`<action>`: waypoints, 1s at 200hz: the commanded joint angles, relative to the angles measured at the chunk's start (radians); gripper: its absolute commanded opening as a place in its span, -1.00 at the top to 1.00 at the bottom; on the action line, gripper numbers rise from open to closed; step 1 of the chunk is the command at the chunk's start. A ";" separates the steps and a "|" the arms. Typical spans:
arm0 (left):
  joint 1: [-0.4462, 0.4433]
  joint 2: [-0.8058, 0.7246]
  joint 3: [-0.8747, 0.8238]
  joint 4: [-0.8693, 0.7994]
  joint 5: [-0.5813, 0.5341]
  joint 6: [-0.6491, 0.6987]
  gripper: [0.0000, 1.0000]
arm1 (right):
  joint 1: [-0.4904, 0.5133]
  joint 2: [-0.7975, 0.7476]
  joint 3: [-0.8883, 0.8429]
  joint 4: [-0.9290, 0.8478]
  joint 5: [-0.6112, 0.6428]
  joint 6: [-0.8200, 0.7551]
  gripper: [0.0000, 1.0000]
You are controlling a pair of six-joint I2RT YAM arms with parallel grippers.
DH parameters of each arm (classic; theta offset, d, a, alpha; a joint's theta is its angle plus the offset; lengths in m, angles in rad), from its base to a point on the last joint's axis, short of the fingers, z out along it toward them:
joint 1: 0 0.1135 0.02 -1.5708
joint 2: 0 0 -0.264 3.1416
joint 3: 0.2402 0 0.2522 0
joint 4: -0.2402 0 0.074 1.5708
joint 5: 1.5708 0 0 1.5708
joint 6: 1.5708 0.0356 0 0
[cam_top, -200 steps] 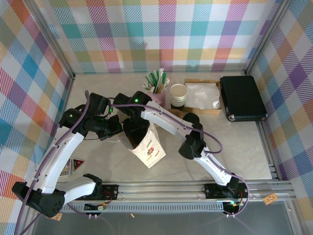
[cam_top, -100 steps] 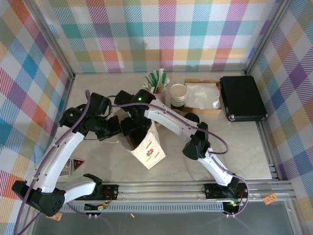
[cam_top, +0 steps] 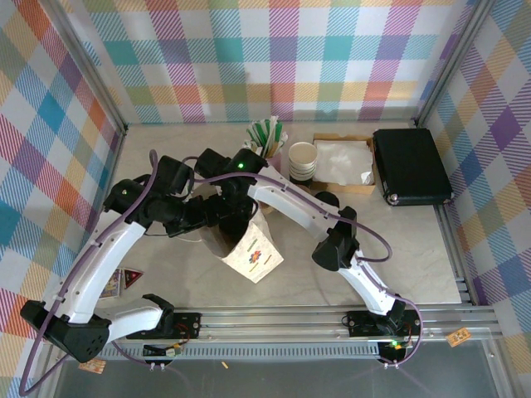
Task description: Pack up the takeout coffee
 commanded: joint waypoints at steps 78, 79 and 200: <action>-0.024 0.024 0.032 -0.042 -0.003 0.011 1.00 | 0.027 -0.101 -0.075 0.191 -0.221 0.030 -0.60; -0.024 0.025 0.033 -0.043 -0.003 0.011 1.00 | 0.028 -0.102 -0.075 0.192 -0.223 0.031 -0.60; -0.028 0.019 0.055 -0.067 -0.038 0.004 1.00 | -0.012 -0.126 -0.095 0.269 -0.467 0.058 -0.46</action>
